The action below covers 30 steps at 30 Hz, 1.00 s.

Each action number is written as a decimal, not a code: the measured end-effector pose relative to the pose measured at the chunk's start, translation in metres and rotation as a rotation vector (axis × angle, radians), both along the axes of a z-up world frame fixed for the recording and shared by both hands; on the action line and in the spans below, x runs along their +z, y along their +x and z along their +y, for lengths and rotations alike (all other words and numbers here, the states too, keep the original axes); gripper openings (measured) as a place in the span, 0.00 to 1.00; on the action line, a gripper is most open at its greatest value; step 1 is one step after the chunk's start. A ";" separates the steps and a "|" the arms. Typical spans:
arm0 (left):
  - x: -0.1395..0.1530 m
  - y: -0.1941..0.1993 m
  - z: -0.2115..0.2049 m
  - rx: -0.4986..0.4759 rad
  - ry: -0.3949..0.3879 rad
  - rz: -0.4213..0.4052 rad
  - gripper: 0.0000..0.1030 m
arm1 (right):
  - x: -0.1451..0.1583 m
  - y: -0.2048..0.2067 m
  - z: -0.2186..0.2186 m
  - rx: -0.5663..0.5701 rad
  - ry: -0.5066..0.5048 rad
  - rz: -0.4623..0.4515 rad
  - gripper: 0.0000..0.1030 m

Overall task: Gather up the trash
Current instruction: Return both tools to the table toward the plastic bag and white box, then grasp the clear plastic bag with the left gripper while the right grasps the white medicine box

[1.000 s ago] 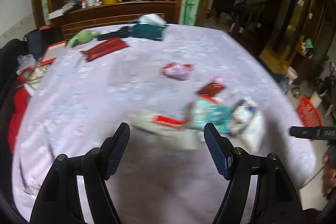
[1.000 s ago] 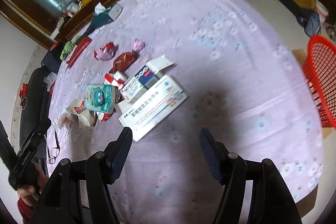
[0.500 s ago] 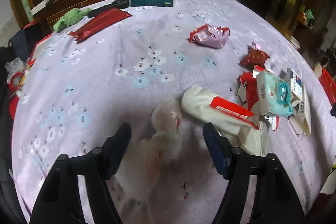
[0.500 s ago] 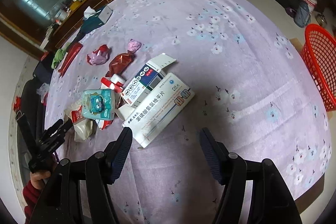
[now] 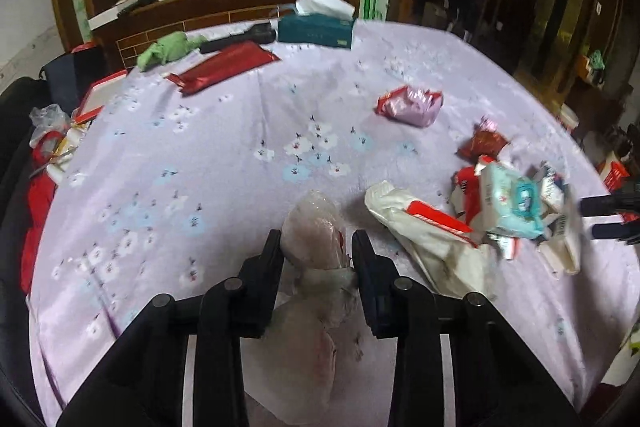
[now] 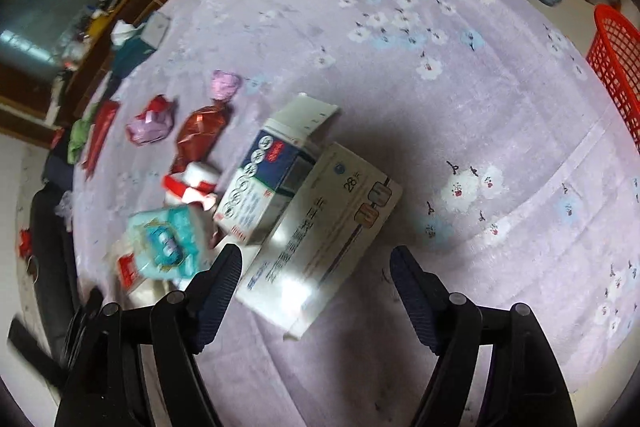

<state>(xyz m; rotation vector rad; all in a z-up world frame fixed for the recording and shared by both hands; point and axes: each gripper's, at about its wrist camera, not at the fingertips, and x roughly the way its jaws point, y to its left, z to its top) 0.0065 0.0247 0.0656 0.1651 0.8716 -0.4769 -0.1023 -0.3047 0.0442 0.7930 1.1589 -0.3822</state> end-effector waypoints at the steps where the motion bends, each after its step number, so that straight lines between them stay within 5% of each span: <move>1: 0.006 -0.005 0.003 0.004 -0.013 -0.009 0.32 | -0.003 0.005 0.001 0.001 -0.011 0.011 0.78; 10: 0.024 -0.037 -0.002 -0.031 -0.063 -0.006 0.32 | -0.006 0.028 0.022 0.095 -0.139 0.042 0.81; 18: 0.024 -0.063 -0.033 -0.102 -0.089 0.017 0.32 | -0.015 0.003 0.007 0.128 -0.164 0.084 0.80; 24: 0.024 -0.078 -0.055 -0.138 -0.085 0.024 0.32 | -0.014 -0.012 -0.009 0.139 -0.194 0.102 0.58; 30: 0.026 -0.096 -0.076 -0.137 -0.070 0.015 0.32 | -0.008 -0.028 -0.004 0.207 -0.268 0.070 0.57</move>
